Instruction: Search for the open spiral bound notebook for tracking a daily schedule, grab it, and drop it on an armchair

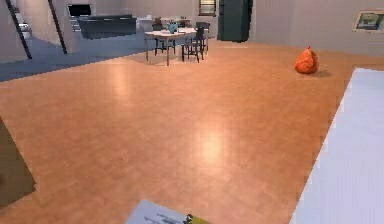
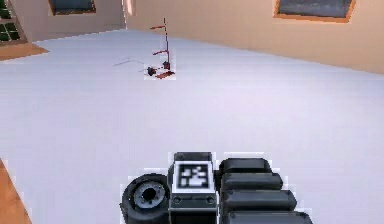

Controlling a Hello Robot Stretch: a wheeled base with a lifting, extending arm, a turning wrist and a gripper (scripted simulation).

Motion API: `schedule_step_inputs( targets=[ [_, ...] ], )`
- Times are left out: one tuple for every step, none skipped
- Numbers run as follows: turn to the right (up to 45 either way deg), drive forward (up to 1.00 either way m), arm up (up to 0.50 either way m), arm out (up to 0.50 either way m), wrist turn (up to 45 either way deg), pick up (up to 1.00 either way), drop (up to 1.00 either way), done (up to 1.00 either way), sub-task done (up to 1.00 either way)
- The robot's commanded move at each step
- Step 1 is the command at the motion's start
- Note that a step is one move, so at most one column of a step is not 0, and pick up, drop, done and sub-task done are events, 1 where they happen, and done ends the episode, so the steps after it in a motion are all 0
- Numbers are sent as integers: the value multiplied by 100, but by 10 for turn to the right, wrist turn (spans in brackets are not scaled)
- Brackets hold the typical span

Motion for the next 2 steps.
schedule_step_inputs(
  targets=[
    [-240,0,0,0,0,0,0,0,0],
    [0,100,0,0,0,0,0,0,0]
  ],
)
